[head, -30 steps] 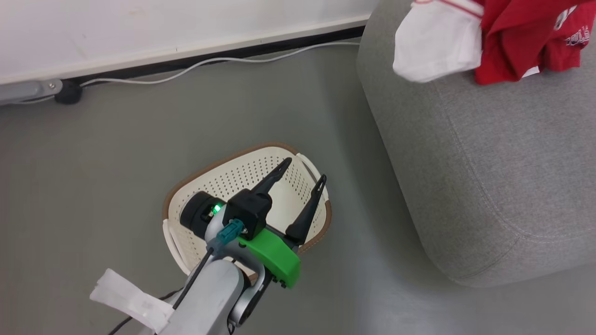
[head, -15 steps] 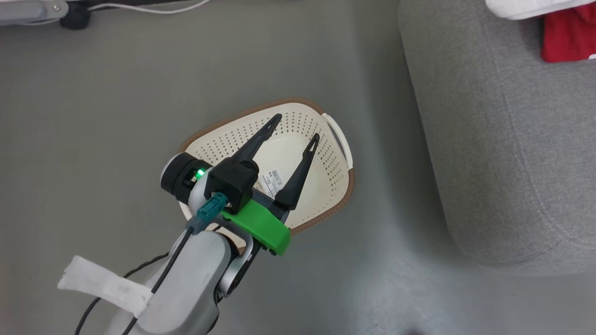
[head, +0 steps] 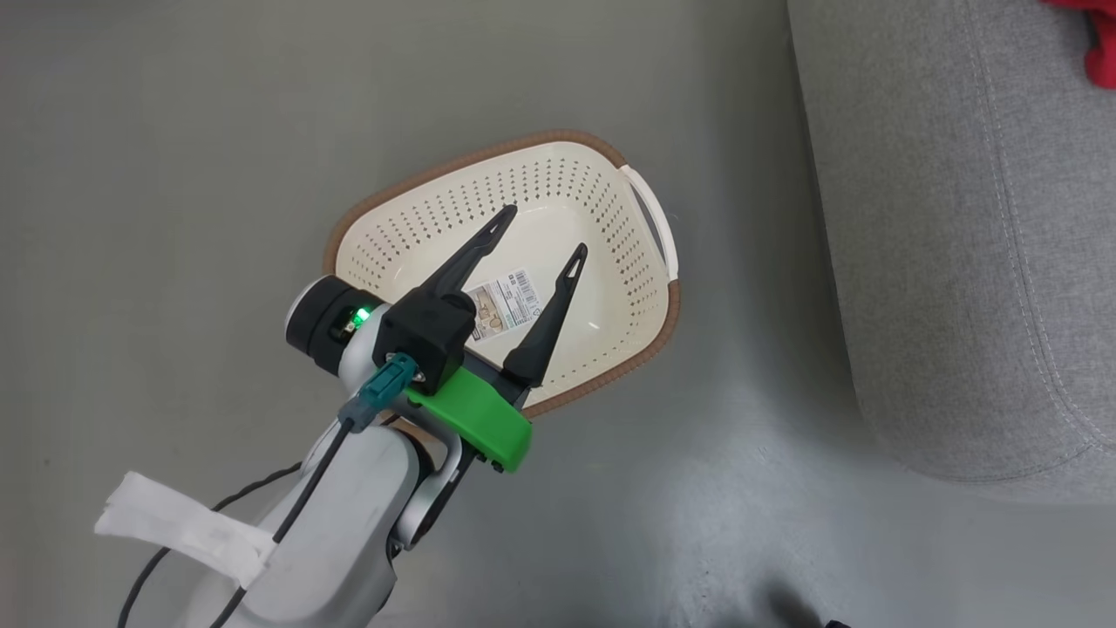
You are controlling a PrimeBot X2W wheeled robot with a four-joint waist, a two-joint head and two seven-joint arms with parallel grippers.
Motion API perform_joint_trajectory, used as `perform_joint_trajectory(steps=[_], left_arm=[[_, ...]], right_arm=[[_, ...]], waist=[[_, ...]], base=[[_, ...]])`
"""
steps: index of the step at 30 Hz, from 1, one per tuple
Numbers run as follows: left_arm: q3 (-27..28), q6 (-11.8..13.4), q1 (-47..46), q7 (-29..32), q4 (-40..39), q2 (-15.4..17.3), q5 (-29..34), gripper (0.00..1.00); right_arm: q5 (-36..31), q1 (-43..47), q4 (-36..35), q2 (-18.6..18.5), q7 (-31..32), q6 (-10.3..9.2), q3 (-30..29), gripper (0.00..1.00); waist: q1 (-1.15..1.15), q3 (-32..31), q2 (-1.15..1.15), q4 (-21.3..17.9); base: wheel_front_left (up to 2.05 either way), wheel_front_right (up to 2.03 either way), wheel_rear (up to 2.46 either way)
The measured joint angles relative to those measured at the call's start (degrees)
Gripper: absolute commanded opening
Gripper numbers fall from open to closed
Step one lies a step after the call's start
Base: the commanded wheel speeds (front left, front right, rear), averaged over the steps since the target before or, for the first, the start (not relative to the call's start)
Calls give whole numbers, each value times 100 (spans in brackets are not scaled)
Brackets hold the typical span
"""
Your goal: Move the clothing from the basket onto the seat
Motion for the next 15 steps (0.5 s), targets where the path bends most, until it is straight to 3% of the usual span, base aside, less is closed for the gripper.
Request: perform_joint_trajectory(steps=[15], left_arm=[[8,0,-21,108,-94,156,149,100]], right_arm=[[376,1340,1326,437,-328,-143,-364,0]], waist=[[0,284,0,-160]], base=[[0,0,0]])
